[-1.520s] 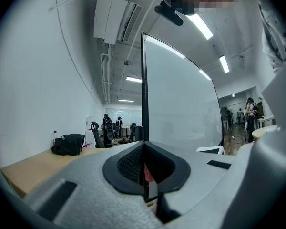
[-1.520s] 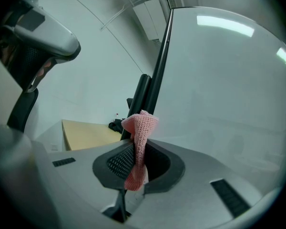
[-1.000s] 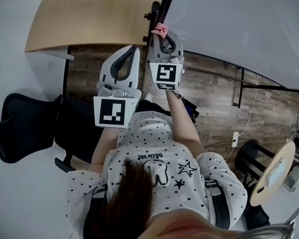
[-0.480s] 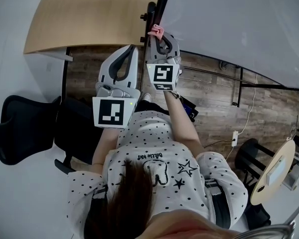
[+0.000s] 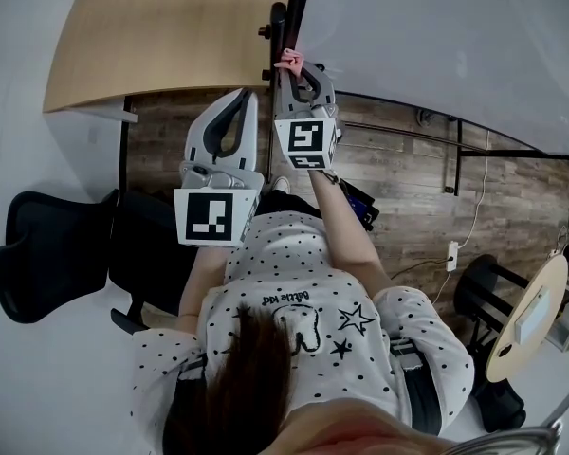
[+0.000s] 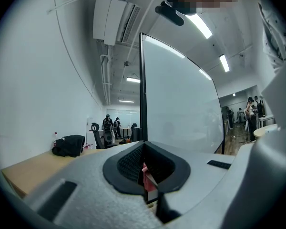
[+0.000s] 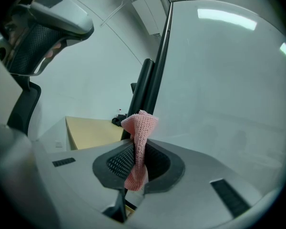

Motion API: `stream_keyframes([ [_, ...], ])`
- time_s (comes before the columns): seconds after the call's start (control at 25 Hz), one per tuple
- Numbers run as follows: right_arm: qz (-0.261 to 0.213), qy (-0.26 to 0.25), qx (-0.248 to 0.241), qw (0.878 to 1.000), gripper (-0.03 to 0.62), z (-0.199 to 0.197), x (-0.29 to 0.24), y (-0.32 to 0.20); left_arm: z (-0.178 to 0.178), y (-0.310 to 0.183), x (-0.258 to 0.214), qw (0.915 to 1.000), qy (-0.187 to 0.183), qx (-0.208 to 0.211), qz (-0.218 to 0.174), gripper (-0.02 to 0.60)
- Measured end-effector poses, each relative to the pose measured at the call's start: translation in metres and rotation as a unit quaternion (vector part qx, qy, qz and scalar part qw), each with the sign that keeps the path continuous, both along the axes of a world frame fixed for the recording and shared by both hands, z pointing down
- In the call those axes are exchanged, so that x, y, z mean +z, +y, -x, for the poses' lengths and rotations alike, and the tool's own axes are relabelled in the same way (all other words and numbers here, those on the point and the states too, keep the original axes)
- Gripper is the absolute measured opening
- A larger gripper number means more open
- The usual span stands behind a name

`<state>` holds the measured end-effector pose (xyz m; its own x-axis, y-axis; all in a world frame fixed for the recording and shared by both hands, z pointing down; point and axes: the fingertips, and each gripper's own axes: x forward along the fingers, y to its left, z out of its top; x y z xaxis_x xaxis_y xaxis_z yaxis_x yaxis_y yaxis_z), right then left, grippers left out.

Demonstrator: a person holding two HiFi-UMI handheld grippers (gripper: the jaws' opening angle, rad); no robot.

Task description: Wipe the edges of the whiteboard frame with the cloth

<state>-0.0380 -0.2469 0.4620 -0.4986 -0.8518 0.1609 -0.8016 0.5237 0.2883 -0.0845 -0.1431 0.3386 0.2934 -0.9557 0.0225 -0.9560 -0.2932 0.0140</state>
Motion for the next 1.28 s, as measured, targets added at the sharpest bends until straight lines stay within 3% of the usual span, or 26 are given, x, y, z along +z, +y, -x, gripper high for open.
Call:
stream_keyframes([
  [0.24,0.007,-0.005,0.01,1.0,0.032,-0.01,0.001,0.003,0.0,0.005,0.002,1.0,-0.004,-0.001,0.002,0.015],
  [0.44,0.012,-0.012,0.01,1.0,0.032,-0.006,0.003,-0.006,0.009,-0.002,-0.003,0.9997,-0.009,-0.01,-0.02,0.015],
  [1.28,0.063,-0.026,0.012,0.998,0.033,-0.007,0.041,-0.007,-0.009,-0.005,0.002,0.9998,-0.003,0.015,-0.009,0.015],
])
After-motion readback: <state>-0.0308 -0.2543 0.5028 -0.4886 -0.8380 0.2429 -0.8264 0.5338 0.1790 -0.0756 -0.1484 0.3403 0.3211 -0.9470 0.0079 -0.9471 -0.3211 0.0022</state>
